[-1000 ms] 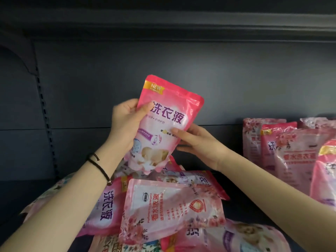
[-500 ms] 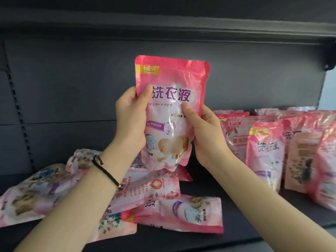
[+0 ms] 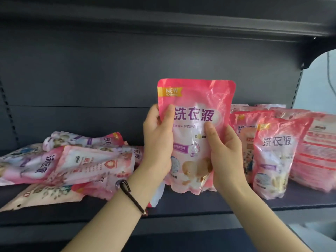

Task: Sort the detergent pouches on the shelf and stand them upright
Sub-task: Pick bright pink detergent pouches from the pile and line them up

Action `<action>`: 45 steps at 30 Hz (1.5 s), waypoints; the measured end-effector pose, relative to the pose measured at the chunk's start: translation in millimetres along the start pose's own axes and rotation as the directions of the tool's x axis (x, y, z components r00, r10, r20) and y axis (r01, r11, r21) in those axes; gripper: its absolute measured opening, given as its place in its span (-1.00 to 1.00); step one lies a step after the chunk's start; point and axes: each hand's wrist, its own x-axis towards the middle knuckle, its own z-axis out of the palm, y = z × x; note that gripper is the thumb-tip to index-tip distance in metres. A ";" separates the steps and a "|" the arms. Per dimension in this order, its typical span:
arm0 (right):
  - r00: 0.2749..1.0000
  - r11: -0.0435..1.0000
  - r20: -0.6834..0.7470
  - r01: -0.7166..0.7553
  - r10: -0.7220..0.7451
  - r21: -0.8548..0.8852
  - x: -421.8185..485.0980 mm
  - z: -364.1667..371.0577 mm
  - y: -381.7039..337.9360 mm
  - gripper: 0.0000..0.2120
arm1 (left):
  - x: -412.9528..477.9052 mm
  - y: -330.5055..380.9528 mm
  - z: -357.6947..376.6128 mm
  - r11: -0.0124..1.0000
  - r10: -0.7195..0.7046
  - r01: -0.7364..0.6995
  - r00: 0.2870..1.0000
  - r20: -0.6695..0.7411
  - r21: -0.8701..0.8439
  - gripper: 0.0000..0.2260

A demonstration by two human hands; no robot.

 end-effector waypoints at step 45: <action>0.831 0.434 0.419 0.551 -0.366 -0.713 75.6 -64.2 -17.7 -0.89 | 68.7 11.4 2.1 0.478 -0.287 -0.490 0.696 0.658 0.728 -0.82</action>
